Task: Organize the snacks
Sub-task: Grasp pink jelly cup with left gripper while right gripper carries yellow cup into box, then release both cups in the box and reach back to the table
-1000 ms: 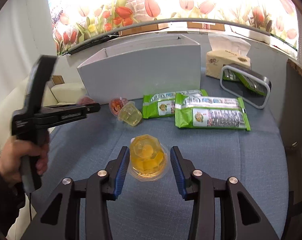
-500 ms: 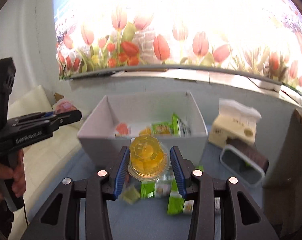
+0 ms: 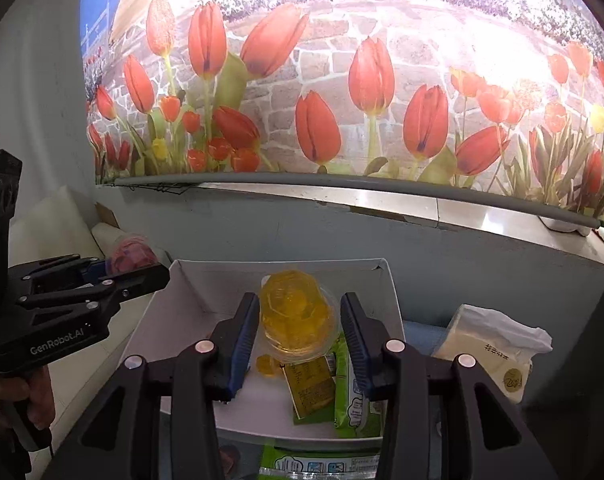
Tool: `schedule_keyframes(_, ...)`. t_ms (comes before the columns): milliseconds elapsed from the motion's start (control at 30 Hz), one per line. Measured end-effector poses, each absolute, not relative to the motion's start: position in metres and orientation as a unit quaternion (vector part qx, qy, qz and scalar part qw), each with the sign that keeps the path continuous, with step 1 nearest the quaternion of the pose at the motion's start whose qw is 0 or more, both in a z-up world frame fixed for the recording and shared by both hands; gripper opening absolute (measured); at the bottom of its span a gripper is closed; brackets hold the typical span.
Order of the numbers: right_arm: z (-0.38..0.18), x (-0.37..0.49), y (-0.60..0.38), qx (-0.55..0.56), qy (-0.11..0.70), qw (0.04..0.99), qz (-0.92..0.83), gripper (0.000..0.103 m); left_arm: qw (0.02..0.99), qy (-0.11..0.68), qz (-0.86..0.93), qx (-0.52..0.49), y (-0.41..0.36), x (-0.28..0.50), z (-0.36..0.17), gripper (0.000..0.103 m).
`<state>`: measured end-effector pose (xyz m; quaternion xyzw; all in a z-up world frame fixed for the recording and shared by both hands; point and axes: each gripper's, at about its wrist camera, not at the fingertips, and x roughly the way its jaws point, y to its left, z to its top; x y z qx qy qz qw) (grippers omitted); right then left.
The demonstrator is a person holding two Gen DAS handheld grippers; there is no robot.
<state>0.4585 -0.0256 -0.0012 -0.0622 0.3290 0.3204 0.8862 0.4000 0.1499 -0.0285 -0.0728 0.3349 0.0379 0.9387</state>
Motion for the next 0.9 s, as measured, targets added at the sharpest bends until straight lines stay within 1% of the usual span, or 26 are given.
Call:
schedule_keyframes(200, -0.030, 0.471, -0.008, -0.068, 0.348, 0.875, 0.329, 0.046, 0.929, 0.360, 0.044, -0.070, 0.155, 0.409, -0.064, 0.035)
schedule_keyframes(233, -0.035, 0.472, -0.005, -0.074, 0.353, 0.873, 0.328, 0.047, 0.928, 0.364, 0.043, -0.070, 0.156, 0.410, -0.069, 0.038)
schedule_keyframes(267, -0.039, 0.472, -0.003, -0.079, 0.355, 0.872, 0.327, 0.047, 0.924, 0.373, 0.042, -0.069, 0.156, 0.412, -0.074, 0.058)
schedule_keyframes(300, -0.041, 0.472, -0.001, -0.085, 0.355, 0.873, 0.322, 0.055, 0.919, 0.387, 0.040, -0.069, 0.155, 0.415, -0.078, 0.071)
schedule_keyframes(333, -0.043, 0.473, 0.000, -0.089, 0.355, 0.877, 0.313, 0.070, 0.918, 0.389, 0.038, -0.067, 0.154, 0.415, -0.081, 0.088)
schedule_keyframes(367, -0.042, 0.474, -0.003, -0.086, 0.352, 0.883, 0.299, 0.071, 0.922, 0.380, 0.044, -0.061, 0.154, 0.413, -0.081, 0.097)
schedule_keyframes(433, -0.039, 0.476, -0.012, -0.051, 0.347, 0.882, 0.315, 0.071, 0.926, 0.371, 0.045, -0.054, 0.153, 0.410, -0.079, 0.100)
schedule_keyframes(500, -0.034, 0.478, -0.020, -0.033, 0.348, 0.883, 0.314, 0.071, 0.923, 0.378, 0.040, -0.056, 0.152, 0.409, -0.078, 0.100)
schedule_keyframes(733, -0.017, 0.454, -0.046, -0.023, 0.319, 0.896, 0.309, 0.071, 0.927, 0.371, 0.046, -0.041, 0.149, 0.396, -0.072, 0.100)
schedule_keyframes(900, -0.016, 0.417, -0.074, -0.032, 0.295, 0.905, 0.305, 0.071, 0.930, 0.362, 0.048, -0.049, 0.148, 0.367, -0.067, 0.100)
